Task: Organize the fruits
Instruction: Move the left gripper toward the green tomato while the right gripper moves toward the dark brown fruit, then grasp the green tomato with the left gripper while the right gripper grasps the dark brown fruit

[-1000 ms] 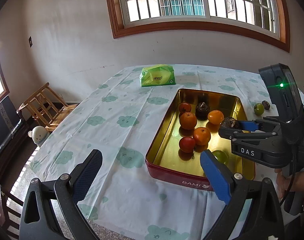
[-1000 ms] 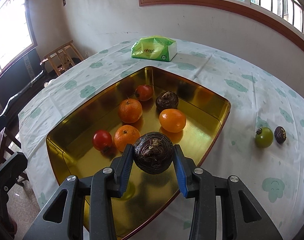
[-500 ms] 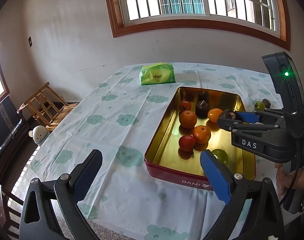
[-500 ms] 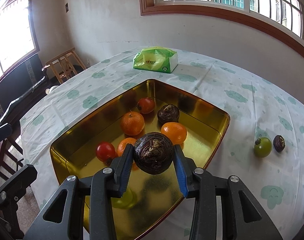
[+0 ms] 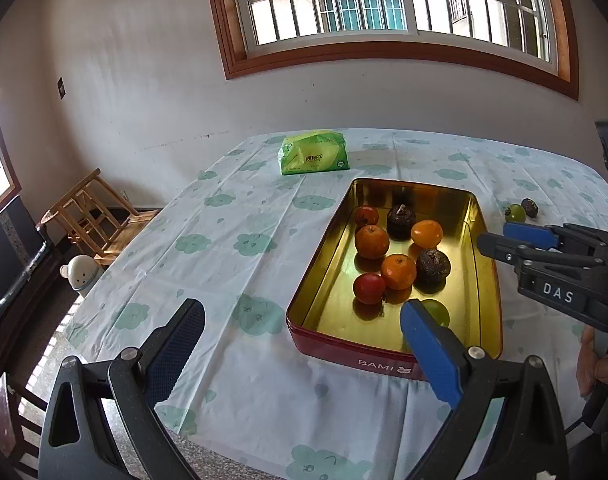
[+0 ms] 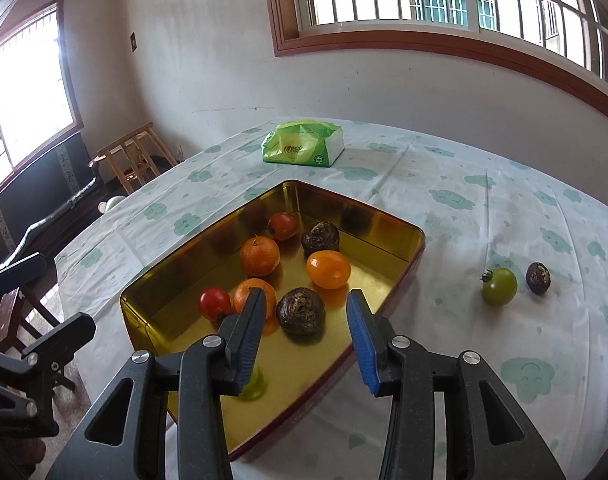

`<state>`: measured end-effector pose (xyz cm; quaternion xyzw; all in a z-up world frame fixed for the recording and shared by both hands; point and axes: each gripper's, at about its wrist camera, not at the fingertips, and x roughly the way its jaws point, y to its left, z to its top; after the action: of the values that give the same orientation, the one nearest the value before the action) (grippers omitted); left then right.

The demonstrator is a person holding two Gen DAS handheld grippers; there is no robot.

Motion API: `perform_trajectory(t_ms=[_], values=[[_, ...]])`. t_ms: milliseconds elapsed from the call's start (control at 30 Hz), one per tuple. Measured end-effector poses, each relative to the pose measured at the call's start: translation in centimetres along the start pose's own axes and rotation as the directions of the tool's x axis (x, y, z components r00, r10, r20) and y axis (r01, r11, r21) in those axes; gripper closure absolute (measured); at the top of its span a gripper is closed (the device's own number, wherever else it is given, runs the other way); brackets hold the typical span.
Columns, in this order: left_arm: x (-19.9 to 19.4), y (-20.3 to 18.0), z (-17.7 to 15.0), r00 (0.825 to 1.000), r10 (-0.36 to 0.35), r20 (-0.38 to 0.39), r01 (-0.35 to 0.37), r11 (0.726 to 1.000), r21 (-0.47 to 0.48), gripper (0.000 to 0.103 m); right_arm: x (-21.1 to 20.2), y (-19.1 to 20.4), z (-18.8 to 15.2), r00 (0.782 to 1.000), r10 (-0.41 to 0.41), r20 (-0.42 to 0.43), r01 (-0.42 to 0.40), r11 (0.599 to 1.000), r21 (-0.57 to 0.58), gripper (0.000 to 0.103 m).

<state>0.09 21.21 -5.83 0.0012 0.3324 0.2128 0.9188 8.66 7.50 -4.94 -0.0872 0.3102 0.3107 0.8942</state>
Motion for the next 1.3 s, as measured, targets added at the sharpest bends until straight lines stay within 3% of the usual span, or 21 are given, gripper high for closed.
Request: perform_trajectory(t_ms=[167,333,500,600,700,767,933,1067,1167,1300], values=[[-0.7,-0.7,0.4,1.0,-0.002,0.005,0.001,1.0,0.012,0.005,-2.2,-4.9,-3.1,0.995,-0.092,-0.03,0.093,0.995,0.047,0.058],[-1.4,-2.3,1.2,1.0,-0.009,0.017,0.009,0.999,0.044,0.005,-4.7,-11.4,-5.4,0.975,-0.215,-0.058,0.221,0.967,0.127,0.058],[-2.2,-4.5,1.8,0.999,-0.023,0.031,0.02,0.995,0.099,0.005,-7.2,-17.6,-7.1,0.929,-0.36,-0.087,0.37,0.913,0.174,0.058],[-2.4,-6.4,2.6,0.998,-0.052,0.035,0.046,0.989,0.138,0.005,-8.5,-20.7,-8.3,0.891,-0.441,-0.11,0.454,0.872,0.182,0.057],[-2.2,-8.5,3.4,0.996,-0.089,0.03,0.082,0.981,0.176,0.005,-9.4,-23.6,-9.3,0.859,-0.494,-0.132,0.511,0.838,0.192,0.056],[-1.9,-10.2,4.1,0.992,-0.127,0.021,0.12,0.973,0.199,0.005,-9.9,-25.2,-9.9,0.849,-0.508,-0.141,0.528,0.823,0.209,0.055],[-0.5,-15.2,6.1,0.969,-0.246,-0.014,0.241,0.936,0.258,0.005,-10.4,-28.0,-11.1,0.856,-0.492,-0.158,0.517,0.811,0.273,0.053],[2.0,-19.8,8.3,0.921,-0.378,-0.093,0.389,0.881,0.269,0.005,-10.4,-29.2,-11.3,0.879,-0.449,-0.161,0.476,0.812,0.337,0.053],[5.0,-22.9,10.0,0.888,-0.439,-0.134,0.459,0.853,0.248,0.008,-10.2,-29.5,-11.5,0.889,-0.424,-0.173,0.458,0.814,0.356,0.053],[9.7,-26.8,11.2,0.893,-0.408,-0.188,0.447,0.85,0.278,0.017,-10.3,-30.0,-11.8,0.901,-0.399,-0.169,0.433,0.813,0.388,0.053]])
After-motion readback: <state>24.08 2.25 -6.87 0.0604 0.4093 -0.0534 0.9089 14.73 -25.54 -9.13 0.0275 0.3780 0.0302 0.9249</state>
